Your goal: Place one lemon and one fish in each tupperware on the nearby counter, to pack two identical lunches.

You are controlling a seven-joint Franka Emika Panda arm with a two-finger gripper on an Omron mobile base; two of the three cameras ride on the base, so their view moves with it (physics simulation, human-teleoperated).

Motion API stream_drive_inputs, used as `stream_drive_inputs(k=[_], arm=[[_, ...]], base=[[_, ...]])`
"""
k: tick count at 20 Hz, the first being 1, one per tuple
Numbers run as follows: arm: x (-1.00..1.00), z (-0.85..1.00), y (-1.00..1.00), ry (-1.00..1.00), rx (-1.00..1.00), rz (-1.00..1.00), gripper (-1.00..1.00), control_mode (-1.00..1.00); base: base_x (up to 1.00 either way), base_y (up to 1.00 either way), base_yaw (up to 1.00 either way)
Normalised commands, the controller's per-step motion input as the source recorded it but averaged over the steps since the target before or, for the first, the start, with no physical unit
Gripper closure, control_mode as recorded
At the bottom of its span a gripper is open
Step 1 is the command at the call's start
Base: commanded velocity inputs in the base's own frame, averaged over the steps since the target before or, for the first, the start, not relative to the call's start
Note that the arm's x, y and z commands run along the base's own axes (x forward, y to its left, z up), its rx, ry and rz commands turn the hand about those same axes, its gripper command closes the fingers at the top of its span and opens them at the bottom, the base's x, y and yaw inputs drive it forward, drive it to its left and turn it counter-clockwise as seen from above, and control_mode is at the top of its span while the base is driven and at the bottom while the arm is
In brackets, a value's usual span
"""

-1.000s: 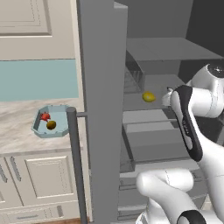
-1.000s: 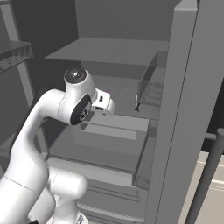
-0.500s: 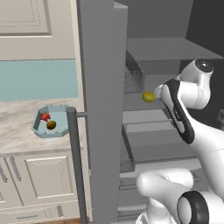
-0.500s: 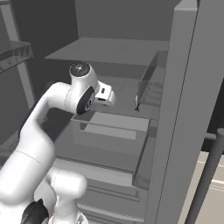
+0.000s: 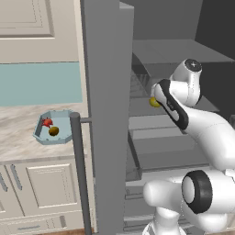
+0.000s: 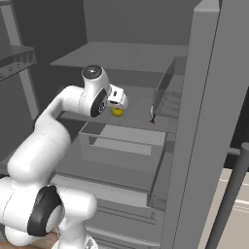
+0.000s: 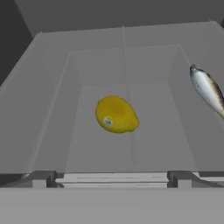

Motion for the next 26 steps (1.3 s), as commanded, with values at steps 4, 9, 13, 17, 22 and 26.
stream_drive_inputs(k=[4,9,13,17,22,26], arm=[[0.27,-0.38,0.0,0.0,0.0,0.0,-1.0,-1.0],[0.4,-0.3,-0.01,0.0,0.0,0.0,-1.0,-1.0],[0.78,0.0,0.0,0.0,0.0,0.0,-1.0,-1.0],[0.62,-0.11,0.0,0.05,0.0,0.0,-1.0,-1.0],[0.36,-0.26,-0.1,0.11,0.0,0.0,-1.0,-1.0],[0.0,-0.03,-0.09,0.02,0.0,0.02,-1.0,-1.0]], base=[[0.0,0.0,0.0],[0.0,0.0,0.0],[0.0,0.0,0.0],[0.0,0.0,0.0],[0.0,0.0,0.0],[0.0,0.0,0.0]])
